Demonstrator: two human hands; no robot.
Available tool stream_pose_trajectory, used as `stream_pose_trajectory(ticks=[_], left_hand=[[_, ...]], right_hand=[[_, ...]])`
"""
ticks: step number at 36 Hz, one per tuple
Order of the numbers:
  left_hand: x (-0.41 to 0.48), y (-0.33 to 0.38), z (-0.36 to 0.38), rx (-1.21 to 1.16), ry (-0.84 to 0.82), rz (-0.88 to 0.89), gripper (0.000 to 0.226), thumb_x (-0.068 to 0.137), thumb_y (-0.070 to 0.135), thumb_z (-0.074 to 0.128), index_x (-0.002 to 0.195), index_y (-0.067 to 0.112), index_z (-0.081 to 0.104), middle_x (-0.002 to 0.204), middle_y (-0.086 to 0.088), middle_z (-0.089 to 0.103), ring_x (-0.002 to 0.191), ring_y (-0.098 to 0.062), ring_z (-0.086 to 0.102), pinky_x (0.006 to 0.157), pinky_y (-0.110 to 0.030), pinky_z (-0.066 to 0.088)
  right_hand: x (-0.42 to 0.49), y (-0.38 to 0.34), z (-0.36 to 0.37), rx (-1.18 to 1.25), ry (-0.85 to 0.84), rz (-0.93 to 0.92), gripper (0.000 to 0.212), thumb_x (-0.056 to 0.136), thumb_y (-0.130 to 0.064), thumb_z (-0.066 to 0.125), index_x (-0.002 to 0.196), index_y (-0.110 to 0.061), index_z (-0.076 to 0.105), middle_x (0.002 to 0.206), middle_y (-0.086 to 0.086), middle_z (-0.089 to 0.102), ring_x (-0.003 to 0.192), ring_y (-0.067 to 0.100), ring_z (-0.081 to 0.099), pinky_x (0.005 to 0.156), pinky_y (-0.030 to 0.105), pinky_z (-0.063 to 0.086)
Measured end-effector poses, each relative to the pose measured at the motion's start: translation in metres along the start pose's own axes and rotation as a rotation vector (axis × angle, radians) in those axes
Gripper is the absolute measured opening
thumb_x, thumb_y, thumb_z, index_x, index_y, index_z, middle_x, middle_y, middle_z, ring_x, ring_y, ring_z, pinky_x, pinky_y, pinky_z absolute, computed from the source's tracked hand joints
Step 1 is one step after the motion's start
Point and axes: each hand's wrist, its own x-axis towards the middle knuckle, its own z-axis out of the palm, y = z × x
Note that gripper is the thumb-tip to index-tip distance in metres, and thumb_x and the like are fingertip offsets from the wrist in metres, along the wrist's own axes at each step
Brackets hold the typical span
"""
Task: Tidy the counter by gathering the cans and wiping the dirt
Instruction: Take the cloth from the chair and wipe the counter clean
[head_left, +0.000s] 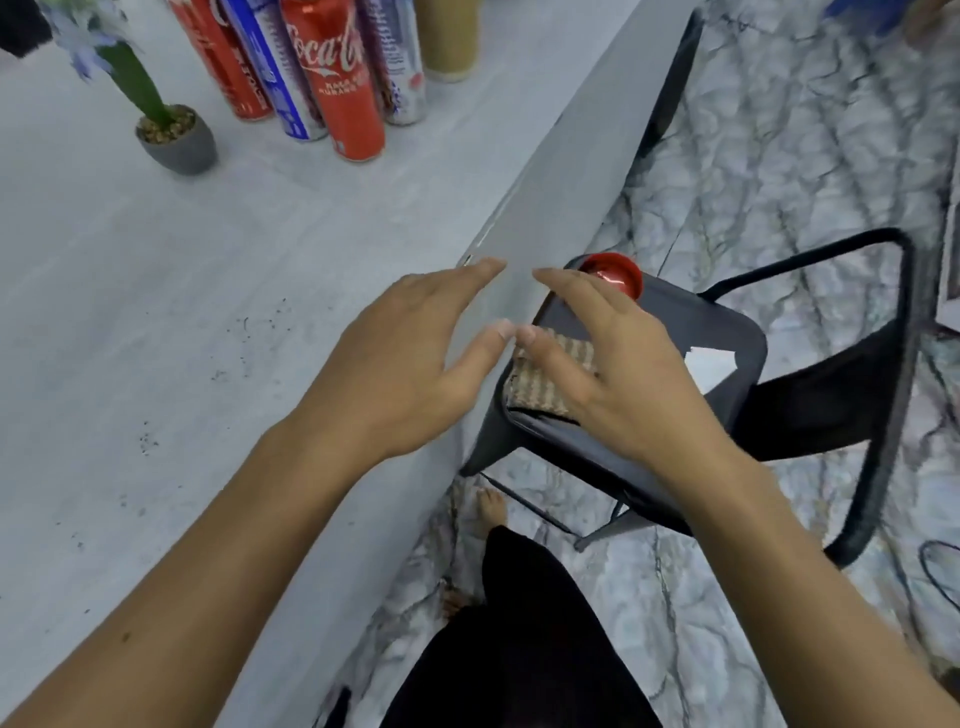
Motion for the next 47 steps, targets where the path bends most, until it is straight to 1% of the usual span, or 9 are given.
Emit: stream_pose_trajectory(ticks=[5,8,10,15,22,34,38,43,47], left_hand=[[0.023,0.011,0.034,-0.031,-0.082,-0.002,0.056,0.103,0.049,0.047,0.156,0.035,0.037,0.143,0.004,0.059,0.129,-0.019,0.053,0.099,-0.028,0.036],[0.038,0.01,0.06,-0.024,-0.15,-0.03,0.057,0.103,0.048,0.049,0.156,0.035,0.036,0.134,-0.001,0.064,0.085,-0.014,0.059,0.084,-0.028,0.036],[0.048,0.005,0.077,-0.012,-0.196,-0.054,0.057,0.102,0.047,0.05,0.156,0.034,0.036,0.127,-0.004,0.067,0.072,-0.01,0.054,0.081,-0.031,0.04],[0.066,-0.017,0.113,0.016,-0.277,-0.142,0.057,0.101,0.044,0.054,0.154,0.031,0.039,0.123,-0.008,0.068,0.113,-0.031,0.063,0.089,-0.04,0.05],[0.076,-0.044,0.146,-0.086,-0.353,-0.232,0.055,0.099,0.043,0.058,0.151,0.036,0.04,0.135,-0.005,0.063,0.126,-0.026,0.058,0.094,-0.037,0.046],[0.083,-0.059,0.173,-0.321,-0.296,-0.324,0.039,0.088,0.034,0.076,0.126,0.038,0.067,0.116,0.014,0.064,0.104,-0.007,0.062,0.089,-0.031,0.05],[0.083,-0.059,0.18,-0.337,-0.262,-0.341,0.039,0.084,0.032,0.08,0.122,0.037,0.07,0.115,0.013,0.067,0.1,-0.004,0.063,0.084,-0.027,0.049],[0.085,-0.057,0.182,-0.378,-0.206,-0.398,0.035,0.082,0.027,0.084,0.113,0.039,0.074,0.104,0.015,0.07,0.094,0.0,0.065,0.083,-0.02,0.051],[0.087,-0.052,0.182,-0.414,-0.197,-0.466,0.027,0.083,0.03,0.083,0.103,0.046,0.074,0.095,0.014,0.072,0.085,-0.003,0.069,0.06,-0.004,0.044]], right_hand=[[-0.011,0.034,-0.001,0.065,0.091,0.131,0.054,0.103,-0.042,0.056,0.153,-0.025,0.045,0.15,-0.001,0.053,0.138,0.013,0.047,0.108,0.026,0.038],[-0.015,0.056,0.005,0.076,0.14,0.229,0.053,0.104,-0.039,0.057,0.154,-0.027,0.043,0.147,-0.001,0.055,0.134,0.012,0.047,0.1,0.018,0.033],[-0.017,0.07,0.011,0.087,0.161,0.303,0.054,0.104,-0.037,0.057,0.155,-0.029,0.041,0.146,-0.001,0.055,0.133,0.012,0.048,0.097,0.019,0.033],[-0.017,0.103,0.028,0.088,0.132,0.474,0.055,0.104,-0.033,0.055,0.156,-0.03,0.038,0.139,0.004,0.059,0.125,0.02,0.053,0.089,0.027,0.036],[-0.014,0.135,0.049,0.076,0.025,0.635,0.055,0.101,-0.031,0.055,0.153,-0.037,0.036,0.109,0.006,0.062,0.105,0.029,0.056,0.075,0.037,0.036],[0.003,0.155,0.063,0.17,0.002,0.701,0.048,0.098,-0.022,0.058,0.143,-0.037,0.055,0.118,0.0,0.062,0.099,0.015,0.058,0.085,0.026,0.041],[0.005,0.158,0.066,0.2,0.065,0.711,0.038,0.095,-0.015,0.063,0.128,-0.034,0.068,0.108,-0.005,0.068,0.071,0.001,0.055,0.063,0.008,0.037],[0.005,0.16,0.068,0.288,0.13,0.75,0.036,0.092,-0.006,0.067,0.118,-0.03,0.075,0.099,-0.008,0.069,0.065,0.003,0.06,0.062,0.009,0.041],[0.006,0.162,0.069,0.36,0.163,0.784,0.037,0.091,-0.003,0.069,0.112,-0.032,0.078,0.081,-0.002,0.066,0.059,0.002,0.054,0.053,0.01,0.043]])
